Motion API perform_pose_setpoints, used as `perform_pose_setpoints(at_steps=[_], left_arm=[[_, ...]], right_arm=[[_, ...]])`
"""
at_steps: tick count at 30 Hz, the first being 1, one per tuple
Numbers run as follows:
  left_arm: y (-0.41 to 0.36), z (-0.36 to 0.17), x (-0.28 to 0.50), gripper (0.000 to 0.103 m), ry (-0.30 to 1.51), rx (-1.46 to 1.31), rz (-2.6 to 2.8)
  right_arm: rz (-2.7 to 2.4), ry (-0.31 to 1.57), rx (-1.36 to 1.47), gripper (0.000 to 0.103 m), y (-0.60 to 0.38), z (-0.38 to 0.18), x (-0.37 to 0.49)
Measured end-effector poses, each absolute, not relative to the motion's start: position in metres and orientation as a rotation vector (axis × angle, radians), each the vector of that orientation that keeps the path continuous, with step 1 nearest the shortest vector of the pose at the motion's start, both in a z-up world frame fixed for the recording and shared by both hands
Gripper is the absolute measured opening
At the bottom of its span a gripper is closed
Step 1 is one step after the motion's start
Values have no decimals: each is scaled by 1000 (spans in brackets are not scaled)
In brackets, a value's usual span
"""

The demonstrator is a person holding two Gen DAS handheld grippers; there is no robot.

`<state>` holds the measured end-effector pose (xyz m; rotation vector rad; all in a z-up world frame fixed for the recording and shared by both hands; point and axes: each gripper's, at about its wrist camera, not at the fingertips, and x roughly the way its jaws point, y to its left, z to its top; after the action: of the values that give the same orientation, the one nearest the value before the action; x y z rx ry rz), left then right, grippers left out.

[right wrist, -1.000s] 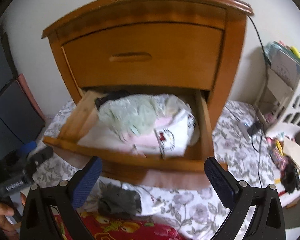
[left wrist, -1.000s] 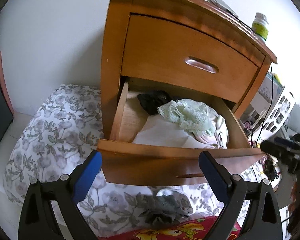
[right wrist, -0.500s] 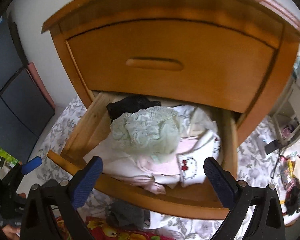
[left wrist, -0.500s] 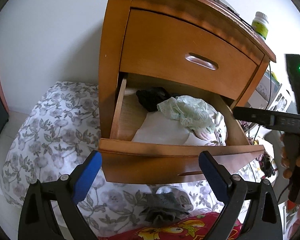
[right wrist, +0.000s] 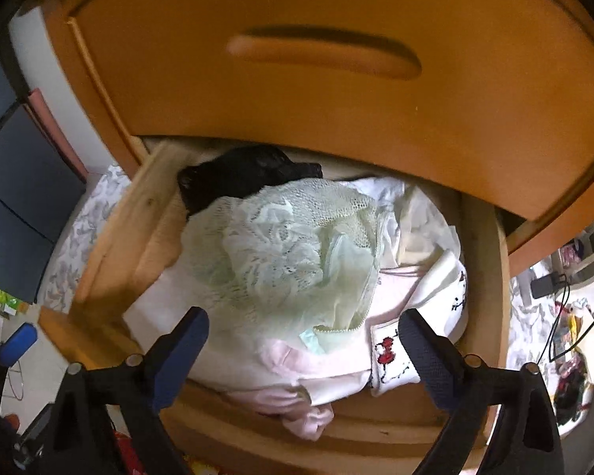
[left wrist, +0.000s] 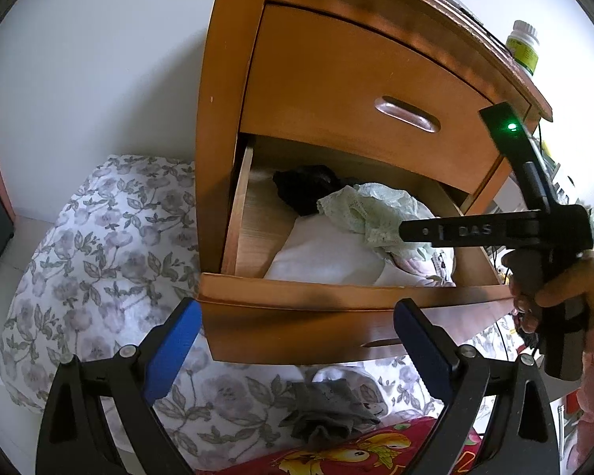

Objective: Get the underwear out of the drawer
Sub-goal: 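Reach the right tool into the drawer and grasp the pale green lace cloth, then lift the pale green lace cloth up out of the drawer with the right tool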

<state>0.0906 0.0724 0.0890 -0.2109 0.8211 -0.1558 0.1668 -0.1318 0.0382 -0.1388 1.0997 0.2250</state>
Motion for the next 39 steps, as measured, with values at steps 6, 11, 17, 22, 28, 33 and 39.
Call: perform_pose_setpoints(at_steps=[6,11,17,22,28,33,39], left_arm=[[73,87,94,98,825,-204,-157],[74,89,95,98,821,-198,-160],[73,89,97,98,828,-190,-158],[74,89,96,98,829,-194,-162],[72,91,94,98,831,-190,-177],[74,92,92,98,831,-198,-169],[76,91,90,98,839,-210,-163]], right_arm=[[193,1139,-106,97,-134,26,183],[214,1153,-105,90,-128,20,187],[220,1154,-103,66,-128,16,188],[238,1142,-67,42,-136,18,187],[257,1112,-60,26,-137,25,179],[235,1087,-64,16,-142,30,176],[205,1053,-48,14,-157,39,170]])
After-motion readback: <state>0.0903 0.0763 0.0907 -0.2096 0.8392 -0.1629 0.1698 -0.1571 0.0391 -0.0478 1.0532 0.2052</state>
